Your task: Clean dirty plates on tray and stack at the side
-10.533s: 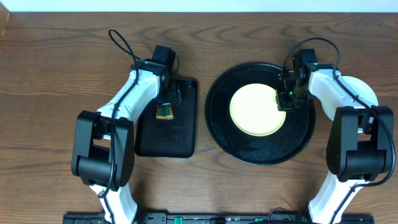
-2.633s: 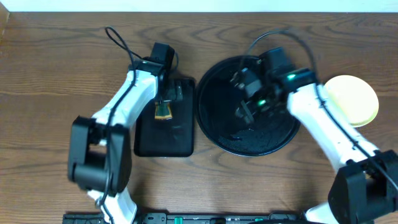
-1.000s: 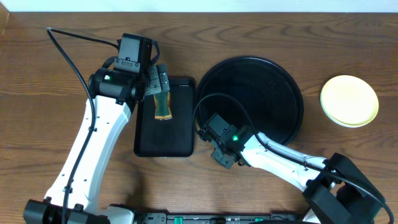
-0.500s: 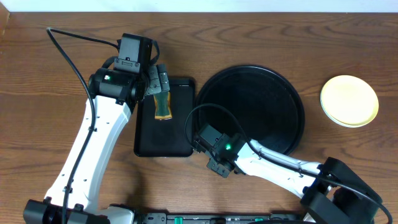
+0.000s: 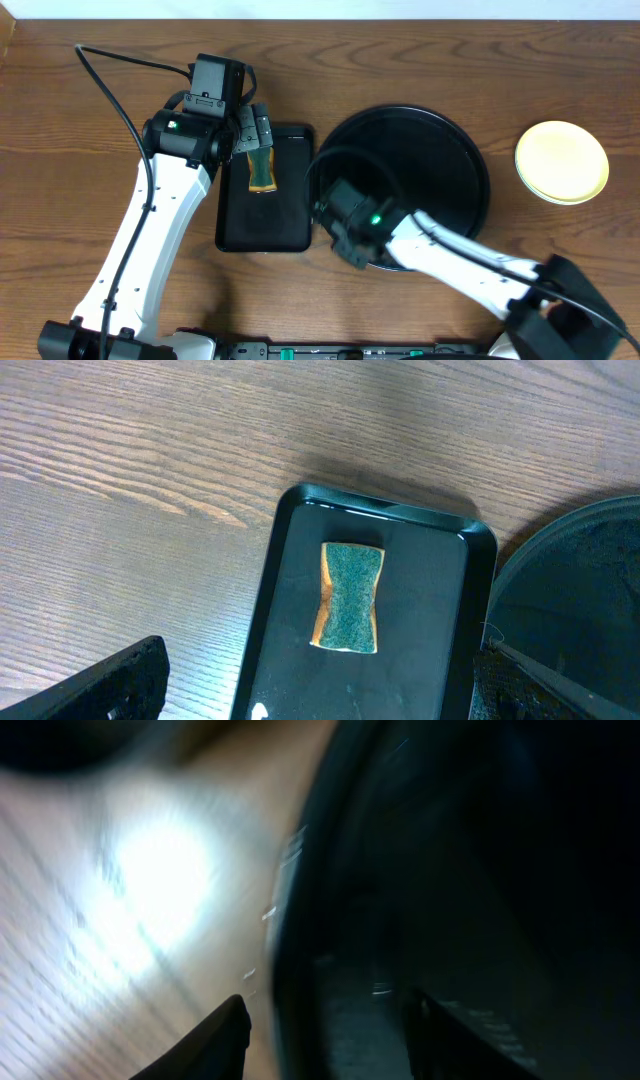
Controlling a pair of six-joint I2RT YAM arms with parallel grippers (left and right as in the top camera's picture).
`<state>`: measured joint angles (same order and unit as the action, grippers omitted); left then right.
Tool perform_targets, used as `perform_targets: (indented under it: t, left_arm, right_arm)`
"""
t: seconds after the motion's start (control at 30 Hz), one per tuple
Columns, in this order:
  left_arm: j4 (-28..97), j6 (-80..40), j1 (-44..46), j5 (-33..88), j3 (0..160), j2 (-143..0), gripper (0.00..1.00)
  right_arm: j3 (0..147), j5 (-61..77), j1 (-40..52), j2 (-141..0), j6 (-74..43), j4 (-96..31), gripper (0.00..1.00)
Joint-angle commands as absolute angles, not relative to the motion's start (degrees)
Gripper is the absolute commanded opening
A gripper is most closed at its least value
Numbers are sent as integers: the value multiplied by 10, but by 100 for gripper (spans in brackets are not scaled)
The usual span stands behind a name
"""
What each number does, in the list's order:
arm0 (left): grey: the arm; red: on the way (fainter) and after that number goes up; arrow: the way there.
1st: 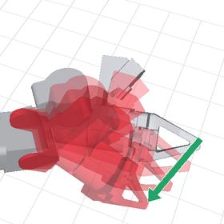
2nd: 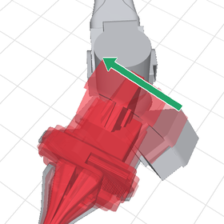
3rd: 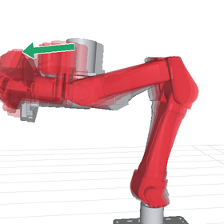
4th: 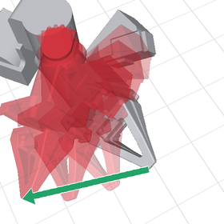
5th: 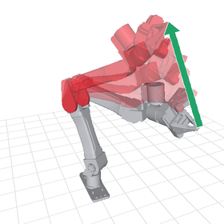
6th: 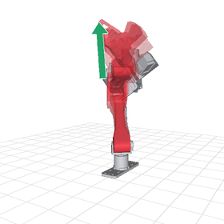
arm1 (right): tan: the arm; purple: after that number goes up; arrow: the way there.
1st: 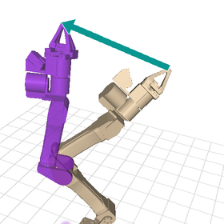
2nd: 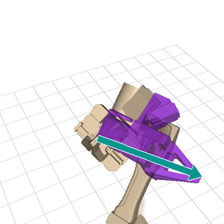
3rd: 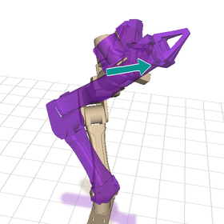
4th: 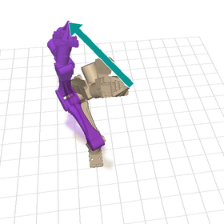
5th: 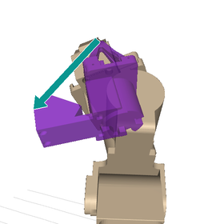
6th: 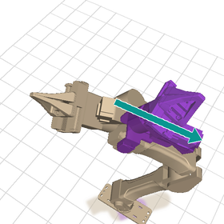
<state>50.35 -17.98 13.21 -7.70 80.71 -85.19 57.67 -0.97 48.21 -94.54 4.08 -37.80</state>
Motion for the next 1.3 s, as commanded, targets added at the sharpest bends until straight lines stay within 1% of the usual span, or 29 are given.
perform_targets:
  t: [0.0,0.2,0.33,0.5,1.17,1.27]
  left_arm:
    - [505,-180,129,-86,806,-857,98]
    - [505,-180,129,-86,806,-857,98]
    - [505,-180,129,-86,806,-857,98]
    - [505,-180,129,-86,806,-857,98]
    - [505,-180,129,-86,806,-857,98]
    - [505,-180,129,-86,806,-857,98]
  right_arm:
    - [616,-8,436,-900,20,-377,52]
    - [632,-8,329,-859,-4,-349,99]
    - [632,-10,255,-858,-4,-338,99]
    - [632,-11,207,-859,-4,-341,99]
    - [632,-11,201,-859,-4,-342,99]
    - [629,-20,200,-860,-1,-320,99]
